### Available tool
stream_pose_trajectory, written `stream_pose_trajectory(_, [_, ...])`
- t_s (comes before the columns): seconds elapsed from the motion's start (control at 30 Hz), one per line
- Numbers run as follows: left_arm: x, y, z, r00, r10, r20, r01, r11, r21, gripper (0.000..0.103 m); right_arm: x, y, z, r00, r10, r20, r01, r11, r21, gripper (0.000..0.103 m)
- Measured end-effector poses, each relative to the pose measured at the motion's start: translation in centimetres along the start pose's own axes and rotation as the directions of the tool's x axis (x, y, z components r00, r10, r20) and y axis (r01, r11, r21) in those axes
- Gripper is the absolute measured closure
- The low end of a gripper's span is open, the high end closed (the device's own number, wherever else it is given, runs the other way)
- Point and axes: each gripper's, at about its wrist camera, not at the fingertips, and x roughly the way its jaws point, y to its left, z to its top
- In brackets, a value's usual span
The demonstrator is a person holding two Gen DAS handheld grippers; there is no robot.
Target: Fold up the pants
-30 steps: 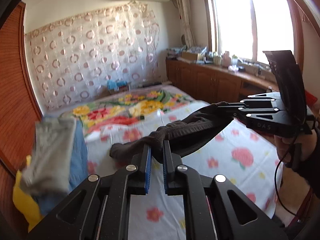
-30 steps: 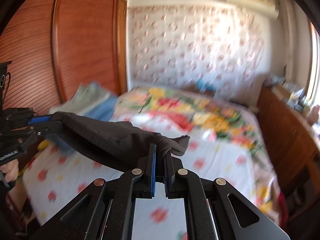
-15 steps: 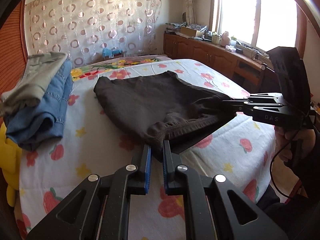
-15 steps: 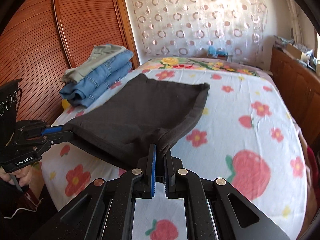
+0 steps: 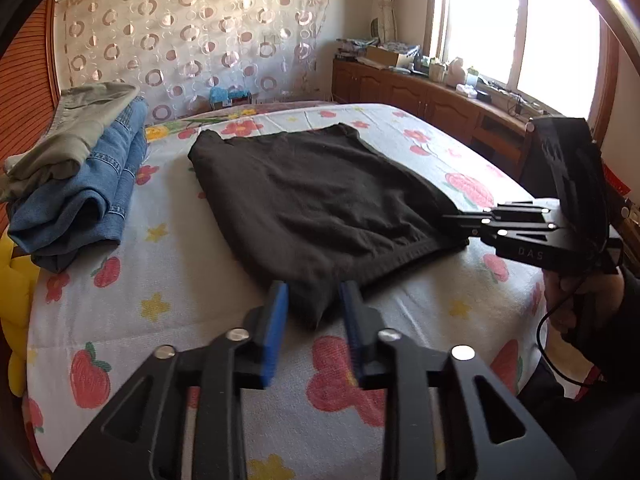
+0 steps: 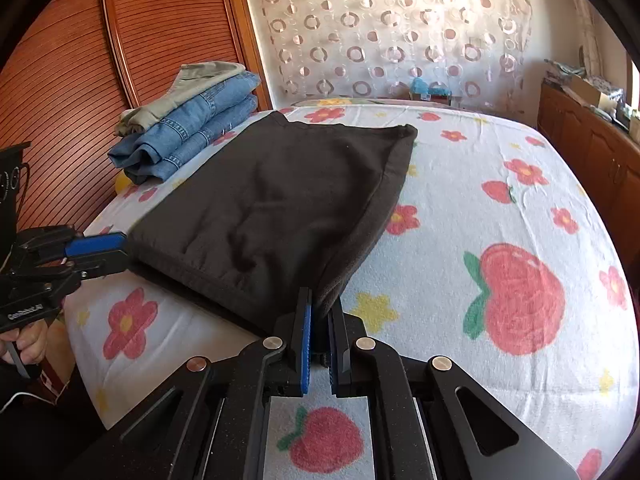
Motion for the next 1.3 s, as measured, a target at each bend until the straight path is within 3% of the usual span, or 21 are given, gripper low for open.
stream_pose_trajectory(0.03, [-0.1, 0.1, 0.0, 1.000, 0.004, 0.008, -0.004, 1.000, -0.005, 0.051, 0.0, -0.1, 0.0, 1.000, 0.002, 0.004, -0.002, 1.000, 0.004, 0.097])
stream_pose_trajectory(0.17, [0.5, 0.7, 0.5, 1.000, 0.014, 0.012, -0.014, 0.999, -0.030, 0.041, 0.3, 0.3, -0.3, 1.000, -0.004, 0.019, 0.004, 1.000, 0.001, 0.097])
stream_pose_trajectory(0.47, [1.6, 2.0, 0.8, 0.999, 0.044, 0.013, -0.042, 0.992, -0.116, 0.041, 0.6, 0.5, -1.3, 0.999, -0.019, 0.038, 0.020, 1.000, -0.005, 0.097])
stream_pose_trajectory(0.63, [2.1, 2.0, 0.1, 1.000, -0.018, -0.008, 0.017, 0.991, -0.131, 0.053, 0.4, 0.3, -1.6, 0.999, -0.013, 0.051, 0.013, 1.000, -0.012, 0.097])
stream_pose_trajectory(0.73, [2.4, 1.6, -0.4, 0.999, -0.020, -0.026, 0.016, 0.992, -0.124, 0.058, 0.4, 0.3, -1.8, 0.998, -0.014, 0.063, 0.015, 1.000, -0.006, 0.097])
stream_pose_trajectory(1.07, [2.7, 1.6, -1.1, 0.999, -0.023, -0.032, 0.018, 0.986, -0.168, 0.059, 0.2, -0.1, -2.1, 0.998, -0.007, 0.069, 0.006, 1.000, 0.005, 0.097])
stream_pose_trajectory(1.1, [2.6, 1.5, -1.2, 0.999, -0.023, -0.028, 0.018, 0.986, -0.166, 0.062, 0.2, -0.1, -2.0, 0.998, -0.008, 0.069, 0.007, 1.000, 0.005, 0.097])
stream_pose_trajectory(1.13, [2.7, 1.4, -1.2, 0.999, -0.038, -0.026, 0.033, 0.987, -0.159, 0.074, 0.2, -0.1, -2.0, 0.998, -0.009, 0.068, 0.008, 1.000, 0.006, 0.097])
stream_pose_trajectory(1.17, [2.7, 1.3, -1.2, 0.998, -0.052, -0.025, 0.047, 0.987, -0.156, 0.079, 0.2, -0.1, -1.9, 0.998, -0.009, 0.066, 0.009, 1.000, 0.007, 0.097])
stream_pose_trajectory(1.23, [2.6, 1.1, -1.2, 0.999, -0.042, -0.020, 0.039, 0.988, -0.148, 0.086, 0.2, -0.1, -1.8, 0.998, -0.011, 0.062, 0.010, 1.000, 0.007, 0.097])
stream_pose_trajectory(1.3, [2.2, 1.1, -1.1, 0.999, -0.042, -0.008, 0.040, 0.989, -0.144, 0.088, 0.2, -0.2, -1.8, 0.998, -0.006, 0.057, 0.006, 1.000, 0.005, 0.097])
